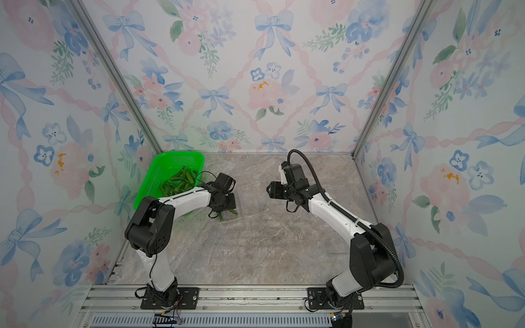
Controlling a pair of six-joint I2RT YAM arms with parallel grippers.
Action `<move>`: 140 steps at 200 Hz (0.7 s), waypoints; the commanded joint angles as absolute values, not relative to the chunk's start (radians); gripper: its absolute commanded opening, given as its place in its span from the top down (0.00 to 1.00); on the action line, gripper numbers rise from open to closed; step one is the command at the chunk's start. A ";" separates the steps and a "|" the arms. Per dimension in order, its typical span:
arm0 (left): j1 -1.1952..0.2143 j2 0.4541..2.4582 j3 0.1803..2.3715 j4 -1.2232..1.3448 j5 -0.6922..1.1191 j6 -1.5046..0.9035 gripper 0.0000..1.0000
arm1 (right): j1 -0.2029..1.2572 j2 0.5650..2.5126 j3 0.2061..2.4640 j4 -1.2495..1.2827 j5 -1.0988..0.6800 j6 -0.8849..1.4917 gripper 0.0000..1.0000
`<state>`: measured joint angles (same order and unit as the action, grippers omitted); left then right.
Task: Take small green peppers out of containers
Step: Pick up the green pepper from the packing box.
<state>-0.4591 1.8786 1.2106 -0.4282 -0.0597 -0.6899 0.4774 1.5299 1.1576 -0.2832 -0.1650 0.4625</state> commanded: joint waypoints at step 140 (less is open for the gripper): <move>-0.460 1.686 1.193 -0.448 -0.082 -0.647 0.93 | 0.469 1.572 1.216 -0.264 -0.230 0.459 0.41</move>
<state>-0.4591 1.7851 1.2198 -0.4332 -0.0822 -0.6842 0.4709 1.5421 1.1610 -0.2733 -0.1894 0.4629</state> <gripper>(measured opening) 0.208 0.588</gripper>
